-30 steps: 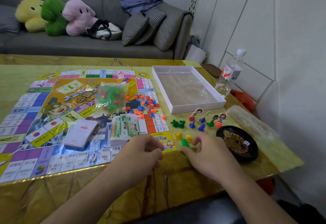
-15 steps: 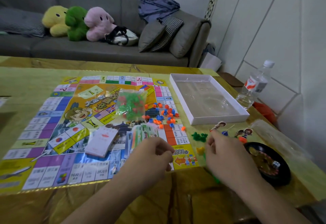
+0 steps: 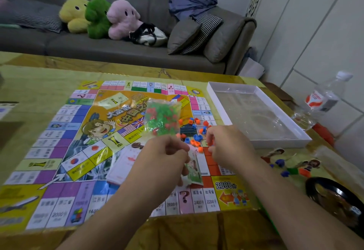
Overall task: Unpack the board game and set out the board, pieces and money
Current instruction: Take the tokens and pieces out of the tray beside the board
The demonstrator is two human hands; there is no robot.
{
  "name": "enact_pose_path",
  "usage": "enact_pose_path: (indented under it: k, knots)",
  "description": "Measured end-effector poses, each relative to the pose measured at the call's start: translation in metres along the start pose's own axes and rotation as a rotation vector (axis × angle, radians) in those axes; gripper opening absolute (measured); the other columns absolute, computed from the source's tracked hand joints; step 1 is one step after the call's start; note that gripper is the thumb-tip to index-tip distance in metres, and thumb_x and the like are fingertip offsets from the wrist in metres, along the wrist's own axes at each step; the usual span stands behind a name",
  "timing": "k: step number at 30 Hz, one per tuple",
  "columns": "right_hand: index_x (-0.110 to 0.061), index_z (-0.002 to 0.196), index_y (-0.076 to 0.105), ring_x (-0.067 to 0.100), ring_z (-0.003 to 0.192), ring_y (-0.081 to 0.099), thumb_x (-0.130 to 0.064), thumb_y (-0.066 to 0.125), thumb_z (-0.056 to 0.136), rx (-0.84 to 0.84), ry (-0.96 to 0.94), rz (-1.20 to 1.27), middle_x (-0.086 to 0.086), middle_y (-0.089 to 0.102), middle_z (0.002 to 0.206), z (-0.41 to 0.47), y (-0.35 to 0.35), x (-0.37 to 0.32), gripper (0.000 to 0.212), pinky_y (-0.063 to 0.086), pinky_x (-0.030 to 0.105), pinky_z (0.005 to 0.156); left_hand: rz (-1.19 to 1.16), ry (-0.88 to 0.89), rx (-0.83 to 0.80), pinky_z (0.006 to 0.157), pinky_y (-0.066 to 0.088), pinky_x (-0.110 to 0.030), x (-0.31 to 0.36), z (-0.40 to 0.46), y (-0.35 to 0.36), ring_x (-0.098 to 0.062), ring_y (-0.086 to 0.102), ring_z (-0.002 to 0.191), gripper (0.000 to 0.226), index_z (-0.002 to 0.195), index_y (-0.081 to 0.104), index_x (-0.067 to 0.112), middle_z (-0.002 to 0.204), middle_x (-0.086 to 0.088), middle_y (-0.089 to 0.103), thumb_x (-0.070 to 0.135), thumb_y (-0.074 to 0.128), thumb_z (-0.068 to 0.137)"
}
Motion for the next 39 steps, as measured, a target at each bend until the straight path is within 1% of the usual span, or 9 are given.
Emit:
enact_pose_path:
  k: [5,8,13,17,21,25,31,36,39]
  knots:
    - [-0.032,0.095,0.058,0.014,0.085,0.066,-0.017,0.069,0.097,0.027,0.053,0.093,-0.005,0.067,0.097,-0.004,-0.004,0.006,0.019,0.064,0.038,0.071,-0.022,-0.008,-0.011,0.061,0.060,-0.038,-0.002,0.002,-0.004,-0.024,0.068,0.063,0.019,0.092,0.071,0.013,0.075,-0.010,0.074,0.001,0.058,0.099]
    - [-0.030,0.087,0.069,0.010,0.084,0.071,-0.017,0.077,0.092,0.056,0.016,0.436,-0.008,0.074,0.087,-0.017,-0.028,0.005,0.017,0.064,0.035,0.071,-0.133,-0.047,-0.005,0.060,0.062,-0.039,0.001,0.001,-0.004,-0.025,0.072,0.064,0.018,0.094,0.072,0.008,0.076,-0.013,0.073,0.001,0.057,0.101]
    - [-0.021,0.093,0.077,0.011,0.087,0.076,-0.012,0.081,0.090,-0.142,-0.244,0.927,-0.004,0.079,0.089,-0.050,-0.053,-0.029,0.010,0.064,0.031,0.081,-0.544,-0.203,-0.130,0.073,0.066,-0.037,0.004,-0.002,0.001,-0.035,0.079,0.090,0.026,0.110,0.071,-0.005,0.099,-0.024,0.078,0.015,0.055,0.106]
    - [-0.029,0.085,0.079,0.005,0.084,0.069,-0.018,0.081,0.089,-0.001,-0.249,0.824,-0.013,0.072,0.084,-0.049,-0.039,-0.034,0.012,0.058,0.024,0.073,-0.626,-0.203,-0.112,0.082,0.064,-0.034,0.000,-0.005,-0.004,-0.033,0.078,0.095,0.023,0.110,0.071,-0.010,0.098,-0.026,0.077,0.005,0.057,0.102]
    - [-0.034,0.094,0.078,-0.004,0.088,0.066,-0.013,0.074,0.095,0.102,-0.165,0.672,-0.022,0.072,0.091,-0.027,-0.033,-0.016,0.021,0.050,0.011,0.070,-0.606,-0.189,-0.010,0.071,0.066,-0.030,0.000,-0.007,-0.011,-0.034,0.079,0.087,0.015,0.101,0.074,-0.007,0.091,-0.026,0.077,0.004,0.066,0.095]
    - [-0.033,0.109,0.076,0.004,0.093,0.062,-0.003,0.066,0.098,0.072,-0.106,0.402,-0.012,0.070,0.107,0.012,-0.019,-0.001,0.033,0.053,0.021,0.071,-0.590,-0.170,0.015,0.062,0.063,-0.027,0.003,-0.006,-0.017,-0.029,0.079,0.078,0.019,0.098,0.075,-0.003,0.088,-0.022,0.078,0.014,0.067,0.095]
    - [-0.038,0.121,0.071,0.018,0.109,0.059,-0.018,0.072,0.097,-0.086,-0.136,0.086,-0.006,0.067,0.121,0.037,0.001,-0.008,0.031,0.061,0.042,0.088,-0.649,-0.195,-0.006,0.063,0.063,-0.028,0.005,0.000,-0.023,-0.028,0.079,0.081,0.023,0.103,0.070,-0.005,0.093,-0.020,0.079,0.016,0.065,0.099]
    - [-0.037,0.116,0.071,0.016,0.105,0.059,-0.019,0.069,0.098,-0.070,-0.156,0.102,-0.010,0.065,0.110,0.039,0.008,-0.007,0.026,0.059,0.040,0.085,-0.651,-0.187,-0.042,0.063,0.064,-0.028,0.008,0.000,-0.028,-0.030,0.080,0.086,0.021,0.107,0.067,-0.003,0.095,-0.018,0.080,0.016,0.064,0.099]
    - [-0.034,0.109,0.071,0.011,0.091,0.061,-0.014,0.073,0.095,-0.011,-0.149,0.229,-0.012,0.065,0.095,0.034,0.006,-0.004,0.024,0.054,0.028,0.074,-0.651,-0.183,-0.022,0.062,0.064,-0.030,0.007,-0.002,-0.030,-0.032,0.079,0.086,0.024,0.111,0.065,-0.001,0.096,-0.018,0.080,0.017,0.068,0.097]
Point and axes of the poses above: each hand's wrist, its own z-axis towards the middle knuckle, its own y-axis out of the palm, x = y × z, the point moved 1 cm from there along z, towards the middle knuckle
